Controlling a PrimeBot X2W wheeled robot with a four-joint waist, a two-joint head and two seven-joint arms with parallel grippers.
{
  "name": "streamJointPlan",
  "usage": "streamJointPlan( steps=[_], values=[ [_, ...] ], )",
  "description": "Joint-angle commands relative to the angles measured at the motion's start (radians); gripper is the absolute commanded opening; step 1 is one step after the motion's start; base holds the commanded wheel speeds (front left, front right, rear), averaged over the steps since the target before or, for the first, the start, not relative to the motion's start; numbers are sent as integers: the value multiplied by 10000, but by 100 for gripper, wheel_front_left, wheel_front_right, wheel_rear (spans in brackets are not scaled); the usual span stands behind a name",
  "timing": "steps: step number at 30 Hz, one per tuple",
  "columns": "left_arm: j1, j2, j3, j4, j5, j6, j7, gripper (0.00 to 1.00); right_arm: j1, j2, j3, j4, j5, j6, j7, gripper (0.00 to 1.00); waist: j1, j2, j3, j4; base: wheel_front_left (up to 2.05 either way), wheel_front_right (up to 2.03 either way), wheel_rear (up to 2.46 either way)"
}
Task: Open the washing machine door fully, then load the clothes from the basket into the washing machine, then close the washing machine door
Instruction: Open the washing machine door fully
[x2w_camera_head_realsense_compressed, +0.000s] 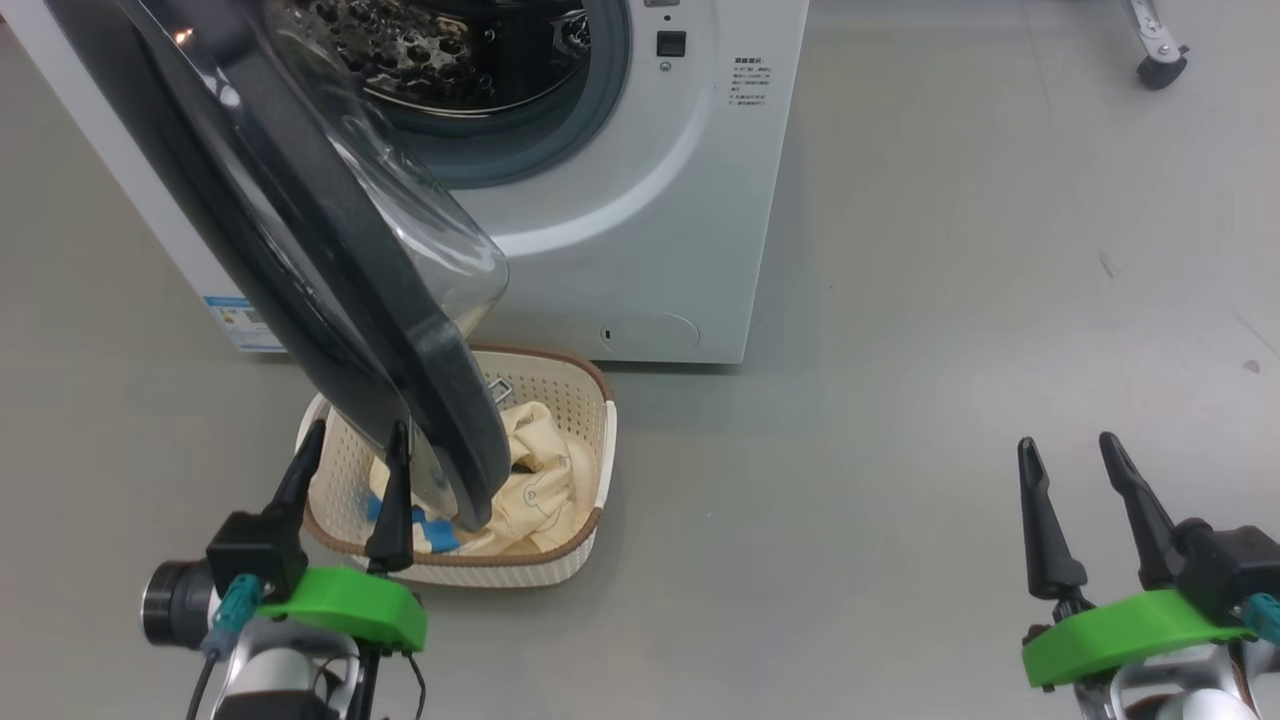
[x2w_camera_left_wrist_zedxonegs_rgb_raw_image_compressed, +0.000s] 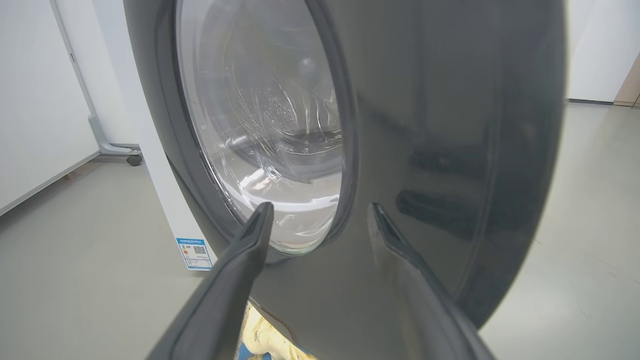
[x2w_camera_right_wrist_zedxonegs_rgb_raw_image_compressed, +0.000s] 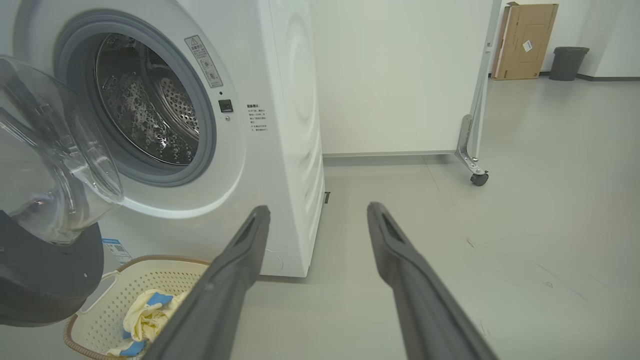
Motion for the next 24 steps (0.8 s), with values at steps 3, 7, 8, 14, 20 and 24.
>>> streamJointPlan(
  steps=[3,7,8,14,20,24],
  values=[
    [-290,247,331,-261,-74,47,-111,100,-319,-84,232,-387,-38,17,33,100,0,0,39,15,0,0,0],
    [-316,251,334,-249,-94,67,-111,100,-334,-84,226,-378,-74,17,46,100,0,0,58,27,0,0,0],
    [-314,257,338,-247,-99,73,-111,100,-333,-84,228,-370,-72,17,49,100,0,0,61,26,0,0,0],
    [-317,280,352,-238,-122,108,-111,100,-337,-84,222,-339,-30,17,40,100,0,0,78,8,0,0,0],
    [-346,309,353,-192,-146,147,-111,100,-361,-84,184,-322,-4,17,15,100,0,0,108,-16,0,0,0],
    [-385,337,355,-155,-146,201,-111,42,-369,-84,223,-300,-5,17,16,100,0,0,128,-19,0,0,0]
  ],
)
